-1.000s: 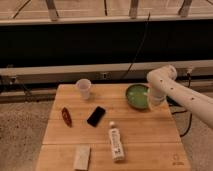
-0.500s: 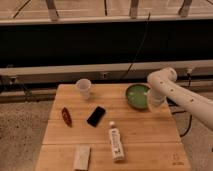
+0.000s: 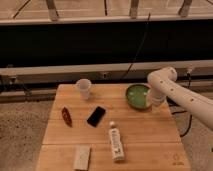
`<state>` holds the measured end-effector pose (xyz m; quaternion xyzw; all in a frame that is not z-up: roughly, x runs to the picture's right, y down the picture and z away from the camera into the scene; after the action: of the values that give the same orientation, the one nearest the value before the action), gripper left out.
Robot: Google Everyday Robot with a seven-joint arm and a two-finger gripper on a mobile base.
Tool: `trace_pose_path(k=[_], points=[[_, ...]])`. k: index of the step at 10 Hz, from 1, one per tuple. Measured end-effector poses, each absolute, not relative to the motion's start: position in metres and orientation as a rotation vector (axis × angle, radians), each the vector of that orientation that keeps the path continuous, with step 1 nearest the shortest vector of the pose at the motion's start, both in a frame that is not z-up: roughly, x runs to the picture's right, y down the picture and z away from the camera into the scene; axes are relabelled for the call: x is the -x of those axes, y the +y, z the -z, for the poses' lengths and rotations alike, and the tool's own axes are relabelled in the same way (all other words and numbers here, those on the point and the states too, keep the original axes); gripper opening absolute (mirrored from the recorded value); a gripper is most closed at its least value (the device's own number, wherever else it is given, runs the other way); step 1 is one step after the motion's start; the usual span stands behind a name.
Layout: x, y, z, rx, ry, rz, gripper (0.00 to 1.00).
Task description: Pick up the ceramic bowl
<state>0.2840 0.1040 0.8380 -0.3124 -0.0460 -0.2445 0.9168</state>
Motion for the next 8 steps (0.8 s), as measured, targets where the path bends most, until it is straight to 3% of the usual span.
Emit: trace_pose_path(k=[2, 3, 6, 8], points=[[-0.284, 0.104, -0.839, 0.635, -0.101, 0.507, 0.79], [-0.283, 0.103, -0.839, 0.63, -0.098, 0.514, 0.74], [-0.283, 0.1, -0.833, 0.64, -0.097, 0.512, 0.44], [-0.286, 0.113, -0.843, 0.66, -0.099, 0.51, 0.34]])
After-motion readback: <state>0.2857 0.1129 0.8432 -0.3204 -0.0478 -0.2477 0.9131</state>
